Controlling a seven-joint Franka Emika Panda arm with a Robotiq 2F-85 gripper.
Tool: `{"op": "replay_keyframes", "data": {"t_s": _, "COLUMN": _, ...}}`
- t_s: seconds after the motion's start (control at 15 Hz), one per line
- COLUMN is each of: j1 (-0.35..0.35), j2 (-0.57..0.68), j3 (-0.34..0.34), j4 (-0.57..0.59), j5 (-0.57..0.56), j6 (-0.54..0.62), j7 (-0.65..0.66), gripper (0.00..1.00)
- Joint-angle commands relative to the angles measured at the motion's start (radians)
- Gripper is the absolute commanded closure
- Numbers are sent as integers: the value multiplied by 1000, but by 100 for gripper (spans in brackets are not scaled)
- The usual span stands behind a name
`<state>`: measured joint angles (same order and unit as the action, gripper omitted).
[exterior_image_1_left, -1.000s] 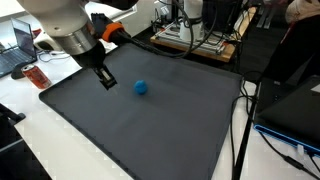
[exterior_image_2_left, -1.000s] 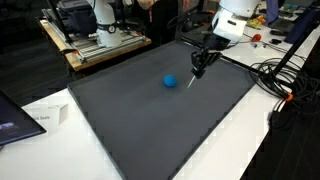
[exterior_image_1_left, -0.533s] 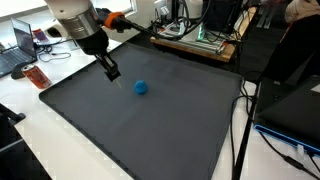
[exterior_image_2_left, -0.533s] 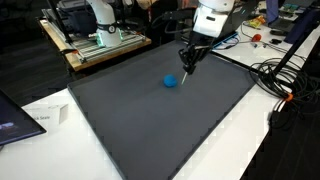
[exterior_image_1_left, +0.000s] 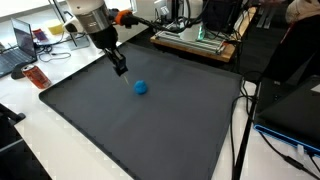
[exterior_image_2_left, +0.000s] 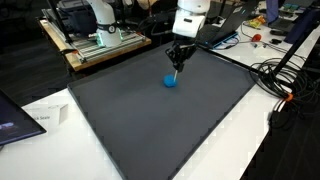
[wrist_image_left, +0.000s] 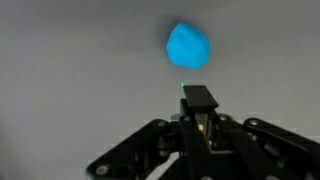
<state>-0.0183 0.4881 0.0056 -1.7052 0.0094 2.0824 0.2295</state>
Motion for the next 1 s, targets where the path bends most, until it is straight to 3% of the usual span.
{"op": "replay_keyframes", "data": {"t_s": 0.0, "j1": 13, "j2": -9, "j3": -18, "j4": -18, "j5": 13, "j6": 15, "j7": -7, "gripper": 88}}
{"op": "replay_keyframes", "data": {"t_s": 0.33, "j1": 13, "j2": -27, "j3": -20, "j4": -46, "j5": 16, "j6": 32, "j7": -6, "gripper": 88}}
{"op": "replay_keyframes", "data": {"t_s": 0.4, "j1": 13, "j2": -27, "j3": -20, "j4": -46, "j5": 16, "j6": 32, "j7": -6, "gripper": 97}}
{"op": "replay_keyframes", "data": {"t_s": 0.93, "j1": -47, "j2": 21, "j3": -4, "j4": -47, "j5": 135, "j6": 60, "j7": -129, "gripper": 97}}
